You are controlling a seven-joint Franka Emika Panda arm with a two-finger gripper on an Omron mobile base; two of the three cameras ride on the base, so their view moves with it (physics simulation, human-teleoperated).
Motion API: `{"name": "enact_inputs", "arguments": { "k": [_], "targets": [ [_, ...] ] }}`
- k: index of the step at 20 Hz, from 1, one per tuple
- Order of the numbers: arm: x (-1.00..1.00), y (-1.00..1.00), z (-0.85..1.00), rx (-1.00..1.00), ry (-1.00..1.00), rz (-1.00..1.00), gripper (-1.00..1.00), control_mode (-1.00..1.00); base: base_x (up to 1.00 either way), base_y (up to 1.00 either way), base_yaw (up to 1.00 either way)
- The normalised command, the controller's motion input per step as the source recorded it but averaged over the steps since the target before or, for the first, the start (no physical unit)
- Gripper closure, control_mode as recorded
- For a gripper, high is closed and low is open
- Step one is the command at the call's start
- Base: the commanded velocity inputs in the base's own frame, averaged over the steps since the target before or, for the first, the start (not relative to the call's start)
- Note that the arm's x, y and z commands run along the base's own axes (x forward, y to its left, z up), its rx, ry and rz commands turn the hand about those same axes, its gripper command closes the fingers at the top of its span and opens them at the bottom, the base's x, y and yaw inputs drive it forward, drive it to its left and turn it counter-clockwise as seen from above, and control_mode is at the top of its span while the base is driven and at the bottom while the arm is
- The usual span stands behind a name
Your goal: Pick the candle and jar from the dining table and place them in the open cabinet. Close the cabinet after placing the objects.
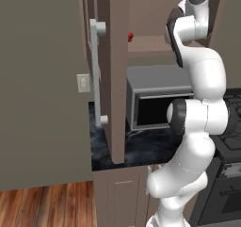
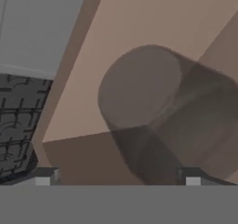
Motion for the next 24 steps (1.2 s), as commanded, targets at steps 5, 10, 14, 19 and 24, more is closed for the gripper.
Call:
{"name": "enact_inputs", "arguments": {
  "k": [5, 10, 14, 19, 24],
  "targets": [
    [-0.01, -0.06, 0.25, -0.07, -0.1, 0.02, -1.0, -1.0, 0.0, 0.0, 0.0],
    [-0.14, -0.02, 0.14, -0.07, -0.11, 0.05, -1.0, -1.0, 0.0, 0.0, 0.0],
    [-0.72, 0.0, 0.01, -0.04, -0.09, 0.08, -1.0, -1.0, 0.0, 0.0, 0.0],
    [-0.99, 0.0, -0.02, -0.01, -0.07, 0.11, -1.0, -1.0, 0.0, 0.0, 0.0],
    [-1.0, 0.04, -0.1, 0.0, -0.06, 0.08, -1.0, -1.0, 0.0, 0.0, 0.0]
  ]
}}
